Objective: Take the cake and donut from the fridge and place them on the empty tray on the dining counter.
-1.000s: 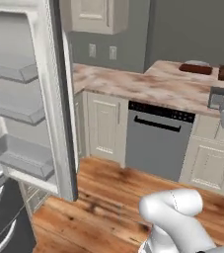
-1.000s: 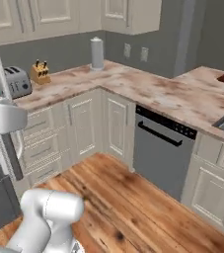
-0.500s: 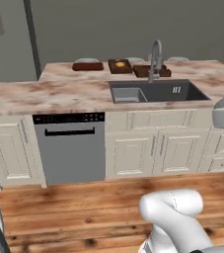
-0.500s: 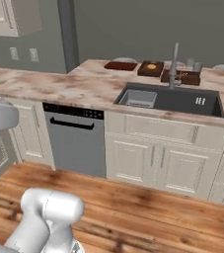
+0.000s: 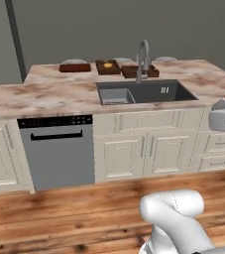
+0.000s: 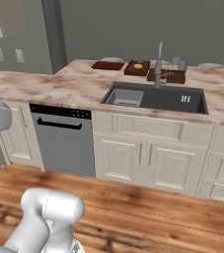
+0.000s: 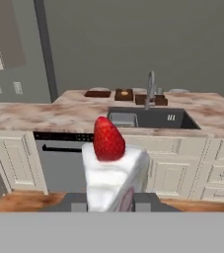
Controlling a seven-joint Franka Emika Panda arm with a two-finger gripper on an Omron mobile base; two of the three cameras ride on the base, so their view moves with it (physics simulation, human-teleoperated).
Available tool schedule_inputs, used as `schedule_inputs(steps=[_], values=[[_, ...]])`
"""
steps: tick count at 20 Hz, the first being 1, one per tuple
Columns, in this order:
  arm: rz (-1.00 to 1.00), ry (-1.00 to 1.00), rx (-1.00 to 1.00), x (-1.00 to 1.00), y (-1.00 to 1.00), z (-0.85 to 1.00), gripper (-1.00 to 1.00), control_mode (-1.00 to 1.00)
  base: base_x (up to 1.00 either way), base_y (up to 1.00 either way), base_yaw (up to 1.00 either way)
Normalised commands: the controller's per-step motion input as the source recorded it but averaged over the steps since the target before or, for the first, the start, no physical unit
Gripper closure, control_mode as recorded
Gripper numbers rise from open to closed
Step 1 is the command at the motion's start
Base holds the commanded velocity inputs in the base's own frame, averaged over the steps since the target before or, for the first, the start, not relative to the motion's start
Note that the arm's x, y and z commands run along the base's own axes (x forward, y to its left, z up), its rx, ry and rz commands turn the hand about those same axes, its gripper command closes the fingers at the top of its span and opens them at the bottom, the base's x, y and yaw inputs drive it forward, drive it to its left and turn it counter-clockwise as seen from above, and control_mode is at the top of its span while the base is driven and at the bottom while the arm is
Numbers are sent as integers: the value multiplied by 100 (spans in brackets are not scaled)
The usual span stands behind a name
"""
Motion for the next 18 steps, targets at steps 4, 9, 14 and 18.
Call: schedule_inputs(steps=[4,9,14,18], values=[[0,0,0,0,0,0,100,100,100,4,-11],[0,0,0,0,0,0,100,100,100,97,-4],[0,0,0,0,0,0,100,100,100,-71,1],[0,0,0,0,0,0,100,100,100,-100,1]])
